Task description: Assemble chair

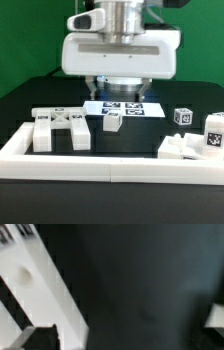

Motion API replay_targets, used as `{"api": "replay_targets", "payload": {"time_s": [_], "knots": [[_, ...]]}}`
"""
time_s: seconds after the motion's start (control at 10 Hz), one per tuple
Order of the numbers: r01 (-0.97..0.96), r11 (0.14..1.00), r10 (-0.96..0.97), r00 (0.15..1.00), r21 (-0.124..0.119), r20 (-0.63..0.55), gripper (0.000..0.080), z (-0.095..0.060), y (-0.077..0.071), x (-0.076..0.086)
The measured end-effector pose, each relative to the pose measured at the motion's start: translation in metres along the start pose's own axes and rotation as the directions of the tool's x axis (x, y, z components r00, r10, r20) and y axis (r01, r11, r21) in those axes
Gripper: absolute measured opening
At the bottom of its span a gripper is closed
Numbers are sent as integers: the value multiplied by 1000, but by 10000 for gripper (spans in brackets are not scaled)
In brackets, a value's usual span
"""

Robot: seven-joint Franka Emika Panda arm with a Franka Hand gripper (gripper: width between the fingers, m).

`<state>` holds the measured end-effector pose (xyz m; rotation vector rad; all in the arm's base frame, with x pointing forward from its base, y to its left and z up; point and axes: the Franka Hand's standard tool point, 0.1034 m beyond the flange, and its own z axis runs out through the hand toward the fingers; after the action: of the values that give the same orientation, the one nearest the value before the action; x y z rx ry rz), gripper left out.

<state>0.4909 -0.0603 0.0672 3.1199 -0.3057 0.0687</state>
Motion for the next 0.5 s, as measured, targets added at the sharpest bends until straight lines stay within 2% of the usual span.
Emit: {"api": "replay_targets", "payload": {"time_s": [0.1, 0.2, 0.5], "knots": [[-17, 1000, 17, 1000, -3, 7, 649, 5, 9, -9], [-8, 1000, 8, 1000, -2, 10, 649, 6, 13, -11], [8, 1000, -8, 998, 5, 62, 649, 9, 10, -15]]}}
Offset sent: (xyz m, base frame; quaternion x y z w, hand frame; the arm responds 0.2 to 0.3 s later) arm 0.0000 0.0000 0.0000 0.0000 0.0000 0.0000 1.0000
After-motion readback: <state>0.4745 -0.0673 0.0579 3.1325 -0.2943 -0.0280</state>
